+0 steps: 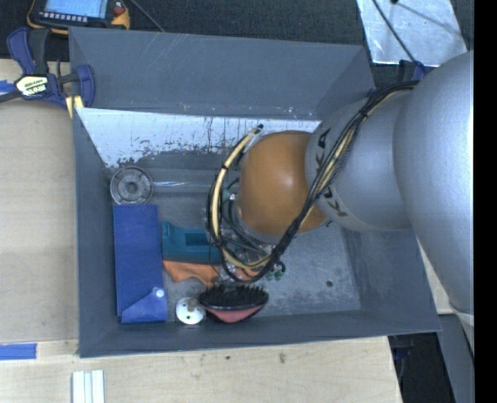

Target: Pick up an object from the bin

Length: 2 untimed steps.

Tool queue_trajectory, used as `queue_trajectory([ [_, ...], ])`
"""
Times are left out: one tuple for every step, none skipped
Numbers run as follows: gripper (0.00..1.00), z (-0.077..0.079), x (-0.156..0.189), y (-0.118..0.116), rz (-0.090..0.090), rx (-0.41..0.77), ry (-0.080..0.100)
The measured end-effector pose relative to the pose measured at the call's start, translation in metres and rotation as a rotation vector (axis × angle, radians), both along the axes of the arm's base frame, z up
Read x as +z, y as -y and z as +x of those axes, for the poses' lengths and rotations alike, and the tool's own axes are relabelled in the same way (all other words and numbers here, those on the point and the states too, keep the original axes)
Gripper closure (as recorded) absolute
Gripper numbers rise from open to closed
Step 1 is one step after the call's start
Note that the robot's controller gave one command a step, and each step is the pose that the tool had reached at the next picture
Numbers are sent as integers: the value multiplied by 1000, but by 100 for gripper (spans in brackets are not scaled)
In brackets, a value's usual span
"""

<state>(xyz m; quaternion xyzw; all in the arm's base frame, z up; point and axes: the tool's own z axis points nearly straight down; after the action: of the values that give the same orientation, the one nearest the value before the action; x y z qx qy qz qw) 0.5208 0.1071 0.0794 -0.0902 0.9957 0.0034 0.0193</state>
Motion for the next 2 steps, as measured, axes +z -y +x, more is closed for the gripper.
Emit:
queue_trajectory([
  [0, 1, 0, 0, 0, 0, 4],
  [100, 21, 63, -9, -10, -4, -35],
])
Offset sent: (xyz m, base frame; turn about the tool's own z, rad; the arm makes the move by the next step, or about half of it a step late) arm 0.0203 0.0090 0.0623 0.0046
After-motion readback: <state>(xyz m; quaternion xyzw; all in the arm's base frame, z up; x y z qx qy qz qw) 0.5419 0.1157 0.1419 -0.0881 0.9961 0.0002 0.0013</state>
